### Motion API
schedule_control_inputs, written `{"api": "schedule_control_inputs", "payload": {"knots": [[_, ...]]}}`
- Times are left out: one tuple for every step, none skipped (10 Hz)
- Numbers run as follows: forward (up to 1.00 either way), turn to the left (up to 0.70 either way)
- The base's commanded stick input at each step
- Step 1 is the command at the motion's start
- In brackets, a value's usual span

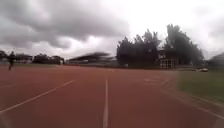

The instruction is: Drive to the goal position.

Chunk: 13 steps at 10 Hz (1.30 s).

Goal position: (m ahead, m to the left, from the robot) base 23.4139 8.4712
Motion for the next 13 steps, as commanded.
{"api": "schedule_control_inputs", "payload": {"knots": [[0.7, 0.0], [0.7, 0.0], [0.7, 0.0], [0.7, 0.0], [0.7, 0.0], [0.7, 0.0], [0.7, 0.0], [0.7, 0.0], [0.7, 0.0], [0.7, 0.0], [0.7, 0.0], [0.7, 0.0], [0.7, 0.0]]}}
